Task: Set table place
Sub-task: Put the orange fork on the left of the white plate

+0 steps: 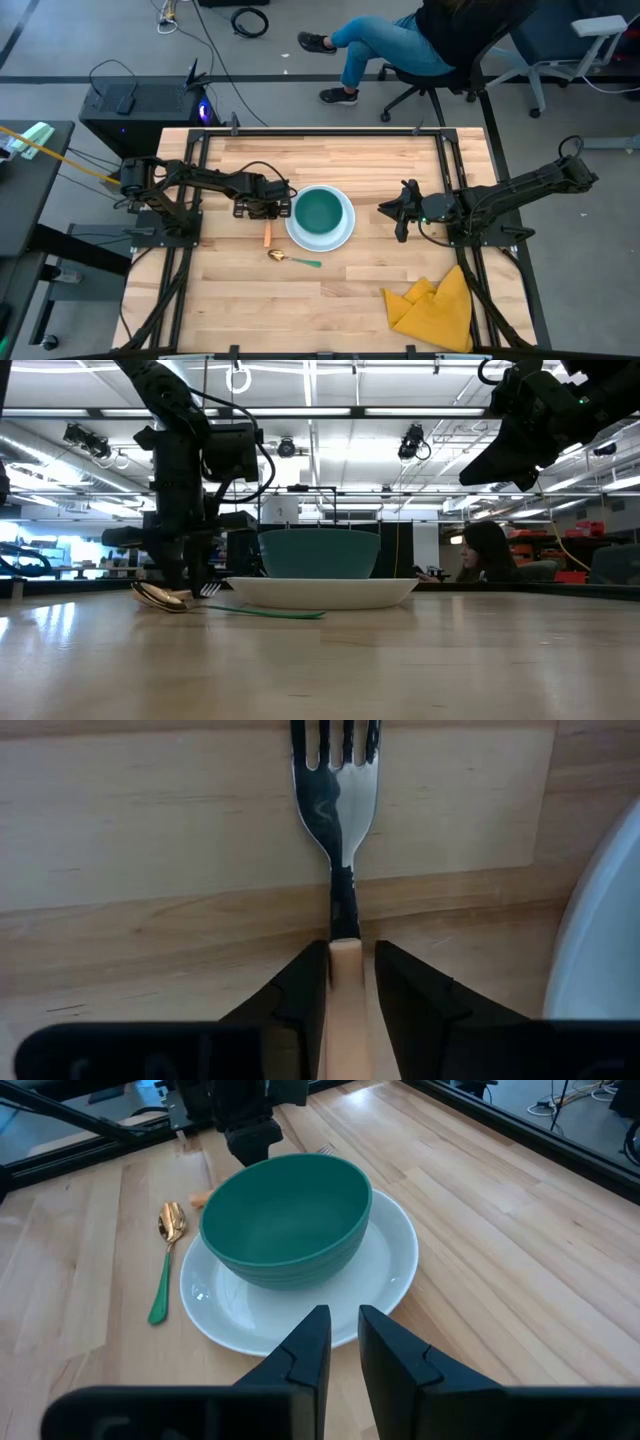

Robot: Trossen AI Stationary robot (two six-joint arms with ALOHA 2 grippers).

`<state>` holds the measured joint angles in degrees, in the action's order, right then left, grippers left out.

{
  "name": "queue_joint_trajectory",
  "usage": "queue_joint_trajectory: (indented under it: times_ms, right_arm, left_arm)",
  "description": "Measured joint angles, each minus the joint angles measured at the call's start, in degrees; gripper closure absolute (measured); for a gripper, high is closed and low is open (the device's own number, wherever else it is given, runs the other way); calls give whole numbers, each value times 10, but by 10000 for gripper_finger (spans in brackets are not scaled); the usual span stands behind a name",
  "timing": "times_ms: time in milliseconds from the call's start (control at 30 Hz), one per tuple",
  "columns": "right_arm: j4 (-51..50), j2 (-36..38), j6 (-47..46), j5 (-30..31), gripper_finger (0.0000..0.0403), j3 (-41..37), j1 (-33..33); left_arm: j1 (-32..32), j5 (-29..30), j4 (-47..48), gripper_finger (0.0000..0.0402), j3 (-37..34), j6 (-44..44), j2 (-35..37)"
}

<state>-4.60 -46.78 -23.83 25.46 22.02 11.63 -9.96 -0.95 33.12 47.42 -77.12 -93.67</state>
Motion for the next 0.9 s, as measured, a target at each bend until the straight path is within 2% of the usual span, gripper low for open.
queue_joint_trajectory:
  times_ms: [467, 900]
  right_arm:
    - [0, 0, 0, 0, 339, 0, 0]
    - [0, 0, 0, 0, 339, 0, 0]
  left_arm:
    - [0, 0, 0, 294, 0, 14, 0]
    - [0, 0, -1, 256, 0, 16, 0]
